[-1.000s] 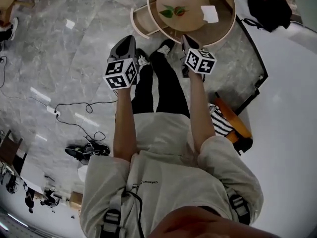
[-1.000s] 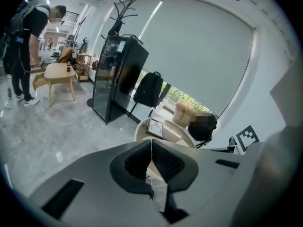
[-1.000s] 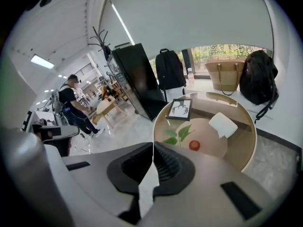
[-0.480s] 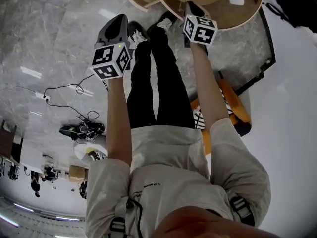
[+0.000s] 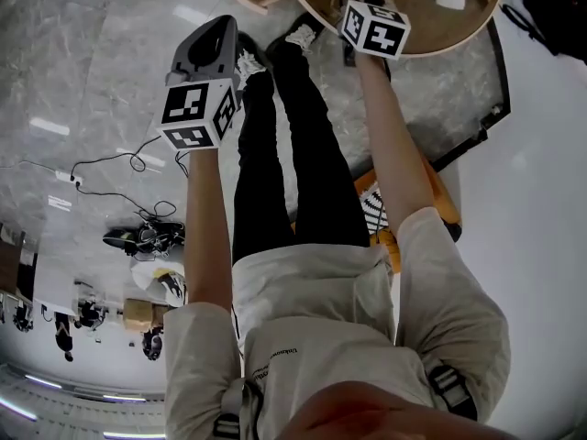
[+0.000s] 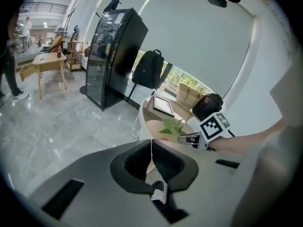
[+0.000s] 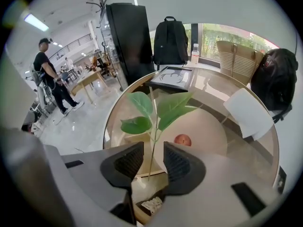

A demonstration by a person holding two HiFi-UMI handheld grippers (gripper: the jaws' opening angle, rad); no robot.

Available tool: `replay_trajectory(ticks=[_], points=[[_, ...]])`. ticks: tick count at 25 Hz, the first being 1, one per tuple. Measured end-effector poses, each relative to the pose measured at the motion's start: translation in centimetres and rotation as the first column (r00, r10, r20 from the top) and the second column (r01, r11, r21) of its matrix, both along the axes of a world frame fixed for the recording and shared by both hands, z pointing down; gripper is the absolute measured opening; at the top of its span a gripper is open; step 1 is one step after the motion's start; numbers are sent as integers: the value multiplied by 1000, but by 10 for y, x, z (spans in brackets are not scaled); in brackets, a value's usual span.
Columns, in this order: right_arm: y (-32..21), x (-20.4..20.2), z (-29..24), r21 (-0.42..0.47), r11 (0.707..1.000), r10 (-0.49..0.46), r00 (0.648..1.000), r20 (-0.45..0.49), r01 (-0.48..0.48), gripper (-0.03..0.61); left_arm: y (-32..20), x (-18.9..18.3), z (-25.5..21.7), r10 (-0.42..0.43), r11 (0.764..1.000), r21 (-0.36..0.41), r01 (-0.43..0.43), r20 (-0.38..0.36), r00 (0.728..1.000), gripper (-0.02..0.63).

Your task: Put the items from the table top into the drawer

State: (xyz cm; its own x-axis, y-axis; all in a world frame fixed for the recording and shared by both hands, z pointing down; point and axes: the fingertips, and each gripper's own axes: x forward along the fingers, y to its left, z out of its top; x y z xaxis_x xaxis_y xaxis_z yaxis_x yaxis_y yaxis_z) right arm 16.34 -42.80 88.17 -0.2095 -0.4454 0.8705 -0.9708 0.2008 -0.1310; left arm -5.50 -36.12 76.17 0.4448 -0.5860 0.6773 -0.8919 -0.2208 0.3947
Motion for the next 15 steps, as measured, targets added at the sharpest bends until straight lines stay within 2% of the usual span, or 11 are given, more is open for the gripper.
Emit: replay_trajectory(ticks=[5, 7, 15], points=[[-12, 0, 3, -7, 1000, -3, 999, -34, 3, 137, 11, 1, 3, -7, 1000, -25, 7, 1, 1000, 21], [-13, 3, 3, 4, 1000, -5, 999, -39, 5, 94, 9, 5, 2, -3, 1000, -22, 3, -3, 1000, 21], [1, -11, -8, 26, 997, -72, 997, -5, 72, 64, -2, 23, -1, 30, 999, 12, -30, -25, 999, 21]])
